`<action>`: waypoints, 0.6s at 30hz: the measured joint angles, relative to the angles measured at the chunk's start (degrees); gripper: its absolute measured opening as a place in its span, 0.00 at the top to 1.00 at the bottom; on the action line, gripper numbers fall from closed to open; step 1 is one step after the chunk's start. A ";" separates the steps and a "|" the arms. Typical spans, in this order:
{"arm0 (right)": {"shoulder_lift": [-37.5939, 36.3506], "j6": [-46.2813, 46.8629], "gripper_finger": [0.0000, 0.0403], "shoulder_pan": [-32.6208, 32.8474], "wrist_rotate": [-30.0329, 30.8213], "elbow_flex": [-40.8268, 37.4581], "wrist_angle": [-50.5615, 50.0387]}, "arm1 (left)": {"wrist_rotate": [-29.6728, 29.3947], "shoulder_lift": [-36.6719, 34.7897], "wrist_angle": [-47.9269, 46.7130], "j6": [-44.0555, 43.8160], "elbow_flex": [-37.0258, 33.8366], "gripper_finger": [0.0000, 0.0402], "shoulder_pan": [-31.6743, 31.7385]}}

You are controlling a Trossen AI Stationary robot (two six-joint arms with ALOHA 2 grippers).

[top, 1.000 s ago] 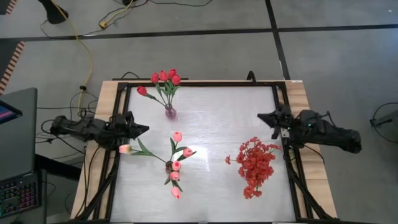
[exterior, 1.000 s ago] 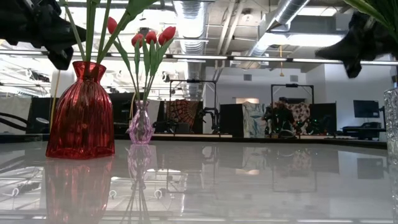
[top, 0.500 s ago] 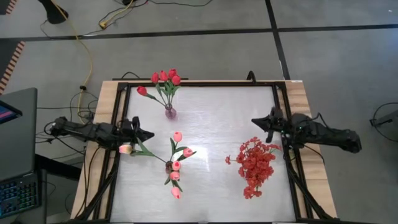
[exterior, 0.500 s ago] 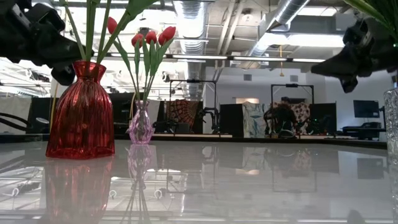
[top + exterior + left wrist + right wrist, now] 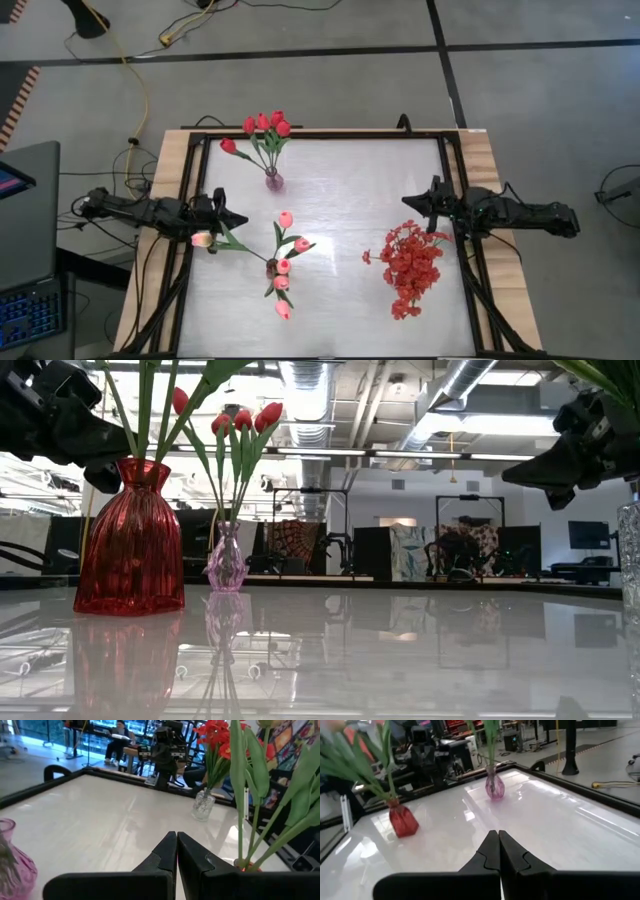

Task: Sort flowers into vase by color
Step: Return to Home Position

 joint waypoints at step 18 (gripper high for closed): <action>0.04 -6.72 0.83 2.39 -0.64 0.09 -1.06 | -3.23 0.00 0.00 1.22 0.00 1.00 0.02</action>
